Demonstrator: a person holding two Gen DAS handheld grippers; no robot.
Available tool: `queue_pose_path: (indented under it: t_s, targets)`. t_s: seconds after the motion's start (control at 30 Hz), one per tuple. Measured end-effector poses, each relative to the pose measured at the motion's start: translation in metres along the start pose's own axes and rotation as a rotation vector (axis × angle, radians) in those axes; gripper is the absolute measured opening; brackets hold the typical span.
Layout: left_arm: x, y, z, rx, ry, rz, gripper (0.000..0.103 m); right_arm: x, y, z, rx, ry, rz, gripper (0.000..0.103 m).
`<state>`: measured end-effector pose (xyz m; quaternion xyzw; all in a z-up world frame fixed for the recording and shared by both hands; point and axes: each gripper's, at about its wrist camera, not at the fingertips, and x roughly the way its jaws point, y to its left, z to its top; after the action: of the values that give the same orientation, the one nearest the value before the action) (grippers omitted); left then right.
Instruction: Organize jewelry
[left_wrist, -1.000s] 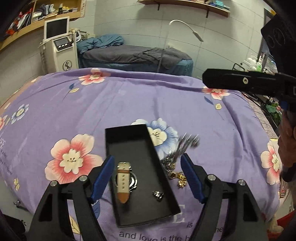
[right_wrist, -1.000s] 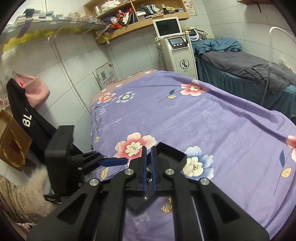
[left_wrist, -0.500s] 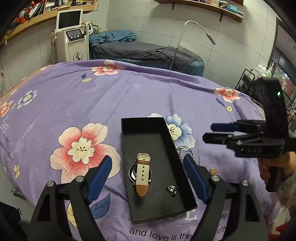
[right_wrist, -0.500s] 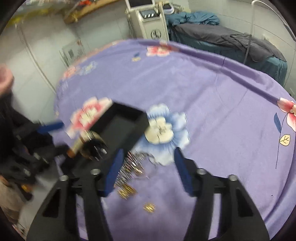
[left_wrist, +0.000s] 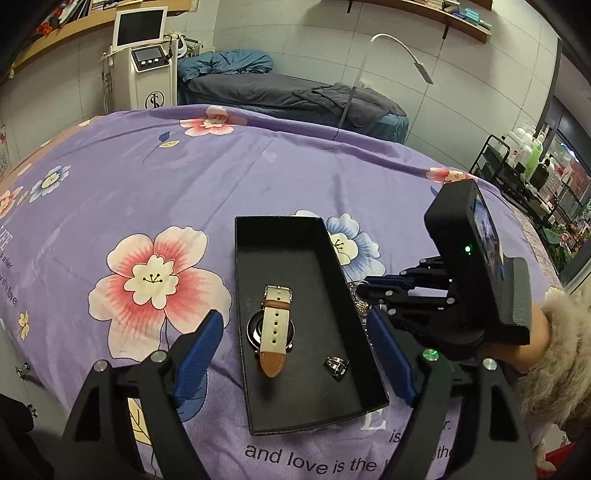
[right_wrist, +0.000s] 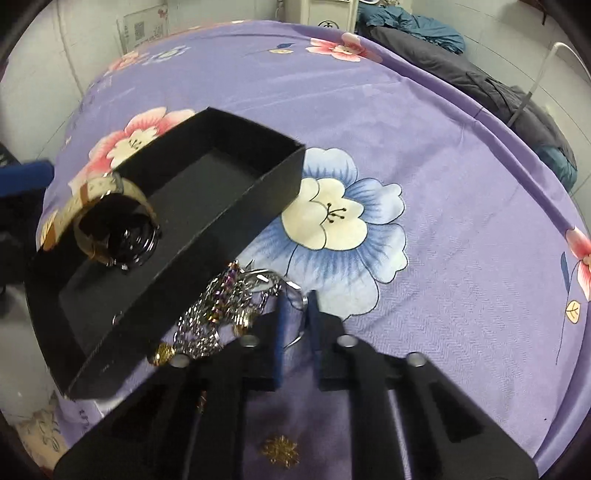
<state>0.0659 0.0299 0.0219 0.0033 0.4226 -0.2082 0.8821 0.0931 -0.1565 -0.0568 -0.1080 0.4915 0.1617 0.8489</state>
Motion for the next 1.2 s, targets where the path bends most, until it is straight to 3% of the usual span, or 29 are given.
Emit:
queue_pose_path:
  t_s: [0.1, 0.17, 0.3, 0.73, 0.93, 1.07, 1.2]
  targets:
    - [-0.002, -0.001, -0.001, 0.004, -0.003, -0.001, 0.078, -0.01, -0.007, -0.004, 0.052, -0.04, 0.027, 0.004]
    - [-0.002, -0.003, -0.002, 0.014, -0.004, -0.003, 0.078, -0.035, -0.013, -0.007, 0.09, -0.124, 0.057, 0.003]
    - [-0.003, -0.01, -0.004, 0.04, -0.004, -0.012, 0.078, -0.094, -0.012, -0.007, 0.033, -0.264, 0.038, 0.003]
    - [-0.005, -0.063, 0.02, 0.177, -0.07, -0.096, 0.078, -0.218, -0.002, 0.026, -0.057, -0.462, 0.088, 0.003]
    - [-0.012, -0.051, 0.014, 0.153, -0.064, -0.063, 0.078, -0.207, 0.004, 0.037, -0.063, -0.439, 0.109, 0.003]
    - [-0.011, -0.029, -0.001, 0.132, -0.028, 0.008, 0.078, -0.173, 0.012, 0.046, -0.049, -0.386, 0.16, 0.003]
    - [-0.013, -0.009, -0.006, 0.084, -0.018, 0.02, 0.078, -0.129, 0.021, 0.054, -0.023, -0.316, 0.203, 0.003]
